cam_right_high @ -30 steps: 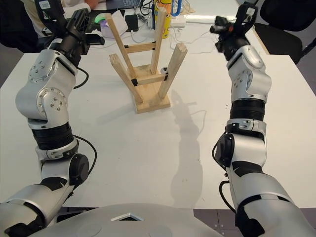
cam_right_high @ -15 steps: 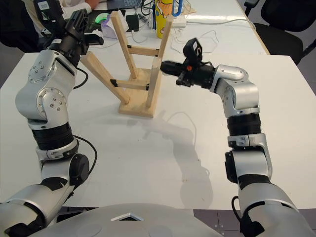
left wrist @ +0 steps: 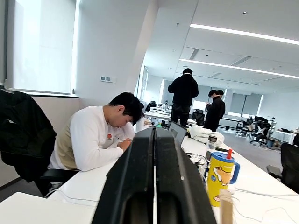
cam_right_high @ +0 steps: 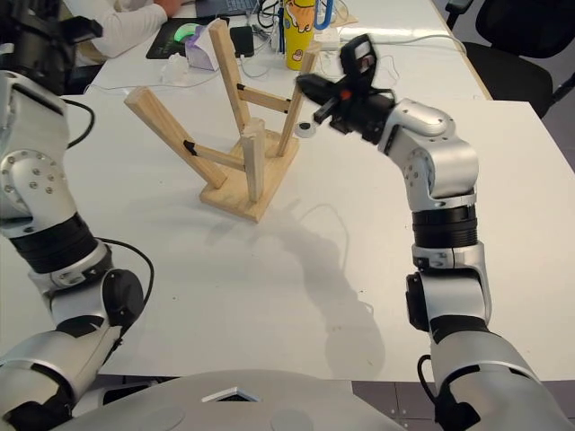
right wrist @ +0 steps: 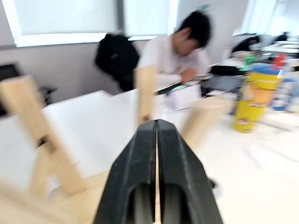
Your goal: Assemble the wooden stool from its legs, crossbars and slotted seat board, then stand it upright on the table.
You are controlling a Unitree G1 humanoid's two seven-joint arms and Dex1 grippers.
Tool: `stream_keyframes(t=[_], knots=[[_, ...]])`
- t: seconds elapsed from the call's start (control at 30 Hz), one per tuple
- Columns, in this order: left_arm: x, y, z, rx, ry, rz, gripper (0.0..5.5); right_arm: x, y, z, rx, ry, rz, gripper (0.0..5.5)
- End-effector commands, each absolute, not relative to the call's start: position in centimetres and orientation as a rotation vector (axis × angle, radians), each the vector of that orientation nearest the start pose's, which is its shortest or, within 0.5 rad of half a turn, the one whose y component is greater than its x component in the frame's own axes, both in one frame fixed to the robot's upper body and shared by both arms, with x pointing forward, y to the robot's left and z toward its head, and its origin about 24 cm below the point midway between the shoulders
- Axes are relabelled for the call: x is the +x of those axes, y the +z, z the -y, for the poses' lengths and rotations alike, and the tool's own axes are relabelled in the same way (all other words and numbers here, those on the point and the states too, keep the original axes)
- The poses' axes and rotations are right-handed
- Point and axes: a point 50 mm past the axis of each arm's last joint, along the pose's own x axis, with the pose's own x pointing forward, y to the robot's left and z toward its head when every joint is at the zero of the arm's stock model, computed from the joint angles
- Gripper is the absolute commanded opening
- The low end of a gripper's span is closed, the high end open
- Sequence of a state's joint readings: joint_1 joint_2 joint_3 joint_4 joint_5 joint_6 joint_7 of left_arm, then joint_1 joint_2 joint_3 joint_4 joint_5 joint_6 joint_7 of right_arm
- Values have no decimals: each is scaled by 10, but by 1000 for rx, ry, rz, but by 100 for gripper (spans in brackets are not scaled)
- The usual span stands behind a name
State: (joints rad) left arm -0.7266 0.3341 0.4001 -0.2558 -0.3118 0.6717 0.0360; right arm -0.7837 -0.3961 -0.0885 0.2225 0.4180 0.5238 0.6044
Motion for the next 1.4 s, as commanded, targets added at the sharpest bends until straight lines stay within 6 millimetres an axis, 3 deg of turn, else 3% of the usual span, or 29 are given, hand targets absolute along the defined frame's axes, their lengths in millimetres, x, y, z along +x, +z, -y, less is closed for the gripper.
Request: stream_keyframes(t=[0.03, 0.13, 0.23, 0.5, 0.6, 0.7, 0.83, 1.03, 1.13, 1.4], knots=[[309, 221, -257, 103, 157, 48, 0, 362, 211, 160, 24, 642, 105, 3], [300, 172, -268, 285, 34, -264, 0, 361, 194, 157, -18, 610, 52, 3], [287, 140, -272, 424, -105, -433, 0, 360, 184, 156, -45, 585, 25, 3], [268, 112, -212, 448, -521, -515, 0, 334, 162, 115, -97, 797, -15, 3], [261, 94, -207, 473, -601, -597, 0, 328, 165, 100, -90, 857, 0, 3], [258, 77, -214, 530, -608, -669, 0, 325, 170, 91, -79, 890, 17, 3], [268, 70, -210, 499, -607, -660, 0, 323, 172, 86, -71, 901, 24, 3], [288, 57, -181, 446, -673, -644, 0, 325, 164, 82, -110, 888, -15, 3], [300, 54, -180, 466, -635, -637, 0, 325, 164, 78, -124, 903, -35, 3], [316, 50, -186, 571, -582, -605, 0, 283, 179, 60, -101, 1286, 14, 3]])
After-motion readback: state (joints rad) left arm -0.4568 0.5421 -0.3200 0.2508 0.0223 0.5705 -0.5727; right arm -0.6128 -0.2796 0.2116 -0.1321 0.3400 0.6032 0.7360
